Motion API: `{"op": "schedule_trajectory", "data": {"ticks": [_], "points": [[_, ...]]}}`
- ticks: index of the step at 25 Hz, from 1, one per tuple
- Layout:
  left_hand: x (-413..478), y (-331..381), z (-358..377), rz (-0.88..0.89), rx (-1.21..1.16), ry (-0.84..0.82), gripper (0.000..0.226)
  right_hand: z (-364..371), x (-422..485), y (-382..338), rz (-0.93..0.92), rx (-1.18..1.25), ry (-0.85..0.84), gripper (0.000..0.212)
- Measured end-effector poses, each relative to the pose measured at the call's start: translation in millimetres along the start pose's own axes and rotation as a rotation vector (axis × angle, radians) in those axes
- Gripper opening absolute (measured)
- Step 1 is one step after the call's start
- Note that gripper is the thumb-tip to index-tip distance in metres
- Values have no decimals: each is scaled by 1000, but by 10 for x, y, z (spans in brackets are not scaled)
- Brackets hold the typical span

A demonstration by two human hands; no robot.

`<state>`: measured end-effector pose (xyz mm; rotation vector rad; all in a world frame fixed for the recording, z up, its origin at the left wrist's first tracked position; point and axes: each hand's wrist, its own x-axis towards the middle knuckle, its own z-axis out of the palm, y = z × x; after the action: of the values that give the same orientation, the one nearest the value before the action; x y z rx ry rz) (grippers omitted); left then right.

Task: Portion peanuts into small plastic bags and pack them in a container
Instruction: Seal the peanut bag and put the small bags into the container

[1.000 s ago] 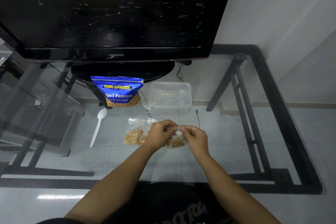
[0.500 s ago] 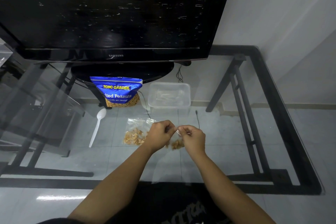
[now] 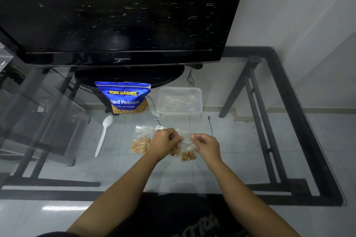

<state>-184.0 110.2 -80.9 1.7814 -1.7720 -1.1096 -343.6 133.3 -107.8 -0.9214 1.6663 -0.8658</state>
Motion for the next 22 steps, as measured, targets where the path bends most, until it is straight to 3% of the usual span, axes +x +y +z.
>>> {"op": "schedule_trajectory", "data": {"ticks": [4, 10, 14, 22], "points": [[56, 45, -7, 12, 91, 28, 36, -18, 75, -58, -54, -247, 0, 47], [378, -3, -236, -51, 40, 423, 35, -125, 468, -321, -175, -368, 138, 49], [620, 83, -281, -278, -74, 239, 58, -78, 730, -500, -92, -431, 9, 62], [676, 70, -239, -301, -165, 176, 63, -28, 794, -564, -96, -466, -21, 59]]}}
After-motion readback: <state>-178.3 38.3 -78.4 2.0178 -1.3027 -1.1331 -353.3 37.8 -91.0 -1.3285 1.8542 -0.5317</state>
